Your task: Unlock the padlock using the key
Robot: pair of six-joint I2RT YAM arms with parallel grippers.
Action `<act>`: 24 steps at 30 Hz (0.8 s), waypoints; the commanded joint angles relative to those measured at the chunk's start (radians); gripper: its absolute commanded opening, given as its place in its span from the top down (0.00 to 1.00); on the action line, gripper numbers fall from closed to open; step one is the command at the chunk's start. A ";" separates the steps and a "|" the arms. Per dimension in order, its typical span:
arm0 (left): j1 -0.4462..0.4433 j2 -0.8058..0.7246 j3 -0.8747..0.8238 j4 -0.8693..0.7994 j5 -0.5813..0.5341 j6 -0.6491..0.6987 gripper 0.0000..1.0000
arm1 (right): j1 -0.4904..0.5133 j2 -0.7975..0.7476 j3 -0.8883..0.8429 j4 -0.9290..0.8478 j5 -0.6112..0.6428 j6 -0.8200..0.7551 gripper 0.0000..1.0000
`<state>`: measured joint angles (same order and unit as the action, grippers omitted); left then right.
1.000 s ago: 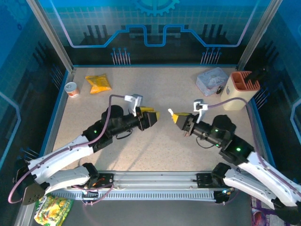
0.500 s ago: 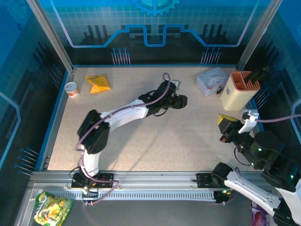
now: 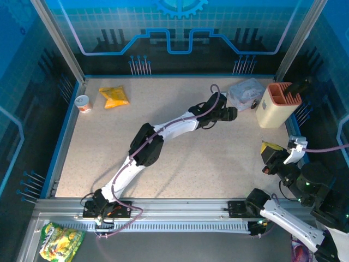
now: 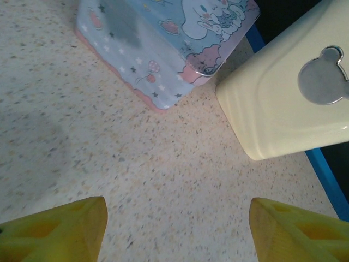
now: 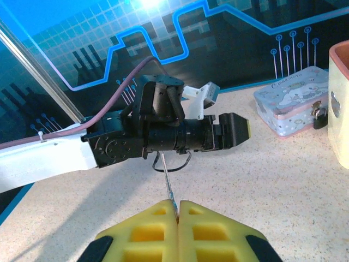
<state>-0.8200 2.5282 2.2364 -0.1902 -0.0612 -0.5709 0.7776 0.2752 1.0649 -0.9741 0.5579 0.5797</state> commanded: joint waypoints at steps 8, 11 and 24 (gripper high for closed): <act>-0.012 -0.191 -0.257 0.211 0.080 -0.052 0.31 | 0.011 0.067 -0.120 0.053 -0.025 0.017 1.00; -0.003 -0.420 -0.592 0.401 0.109 -0.106 0.31 | 0.009 0.096 -0.193 0.148 -0.086 -0.014 1.00; -0.032 -1.126 -1.433 0.833 0.150 -0.246 0.34 | -0.152 0.218 -0.465 0.700 -0.585 0.078 1.00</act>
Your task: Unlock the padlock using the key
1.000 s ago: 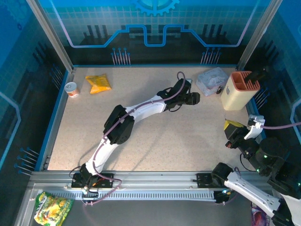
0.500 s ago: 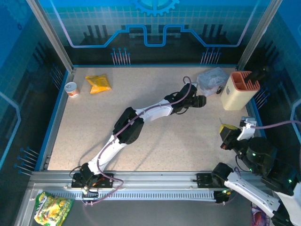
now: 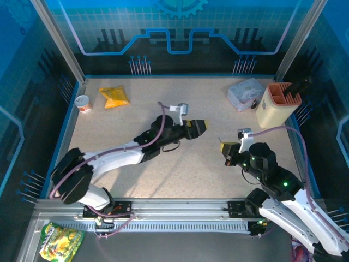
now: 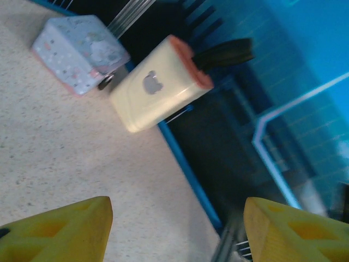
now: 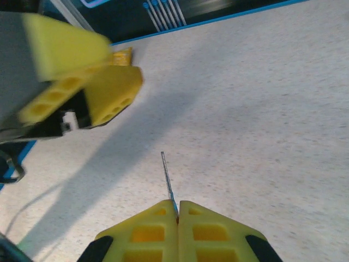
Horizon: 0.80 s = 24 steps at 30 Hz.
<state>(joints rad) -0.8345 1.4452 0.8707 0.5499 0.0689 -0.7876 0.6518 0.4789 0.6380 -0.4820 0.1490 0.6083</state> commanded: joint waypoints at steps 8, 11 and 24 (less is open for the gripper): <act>-0.046 -0.132 -0.141 0.072 0.023 -0.037 0.38 | -0.027 0.084 -0.094 0.430 -0.298 0.136 1.00; -0.049 -0.132 -0.149 0.096 0.038 -0.058 0.42 | -0.024 0.100 -0.114 0.474 -0.312 0.169 1.00; -0.063 -0.105 -0.149 0.152 0.104 -0.108 0.68 | -0.020 0.139 -0.138 0.537 -0.328 0.212 1.00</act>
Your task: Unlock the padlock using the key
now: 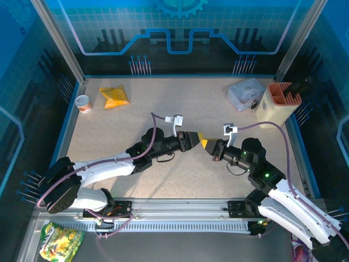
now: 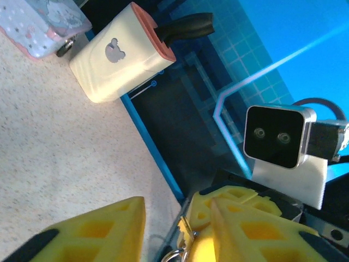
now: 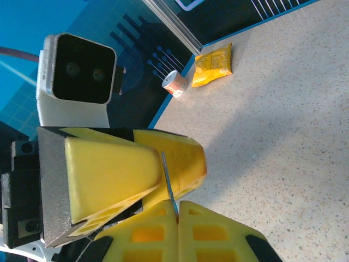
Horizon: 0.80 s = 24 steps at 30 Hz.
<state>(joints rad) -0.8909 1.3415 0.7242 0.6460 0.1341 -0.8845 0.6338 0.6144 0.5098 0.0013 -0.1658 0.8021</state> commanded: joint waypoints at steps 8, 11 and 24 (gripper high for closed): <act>-0.007 -0.018 0.002 0.017 0.015 0.016 1.00 | -0.003 0.031 0.006 0.032 0.007 0.012 0.84; 0.019 -0.068 -0.041 -0.022 -0.040 0.048 1.00 | -0.005 0.009 0.072 -0.117 0.104 -0.087 0.50; 0.111 -0.461 -0.098 -0.628 -0.318 0.288 1.00 | -0.348 0.571 0.477 -0.400 0.483 -0.365 0.16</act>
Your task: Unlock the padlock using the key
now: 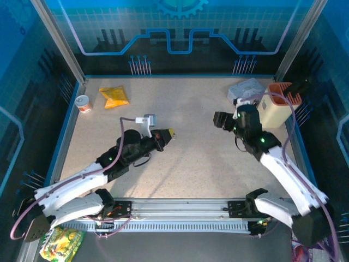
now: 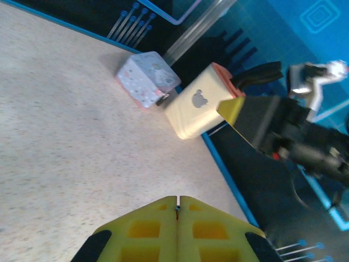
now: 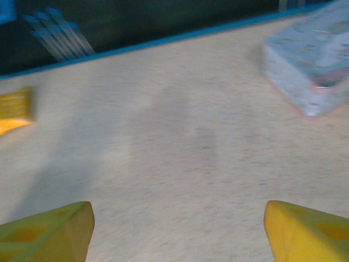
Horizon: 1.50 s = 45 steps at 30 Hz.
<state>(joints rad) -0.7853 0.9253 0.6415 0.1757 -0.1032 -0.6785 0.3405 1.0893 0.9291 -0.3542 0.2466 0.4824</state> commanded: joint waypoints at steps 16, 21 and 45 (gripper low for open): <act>0.010 -0.251 -0.153 -0.211 -0.100 0.112 1.00 | -0.217 0.952 0.970 -0.333 0.177 -0.109 0.00; 0.011 -0.256 -0.166 -0.206 -0.093 0.114 1.00 | -0.263 1.155 1.218 -0.427 0.185 -0.099 0.01; 0.015 -0.198 -0.165 -0.164 -0.099 0.142 1.00 | -0.301 1.489 1.497 -0.568 0.186 -0.092 0.00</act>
<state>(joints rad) -0.7795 0.7212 0.4782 -0.0174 -0.1909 -0.5682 0.0311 2.5477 2.4496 -0.8433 0.4530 0.3950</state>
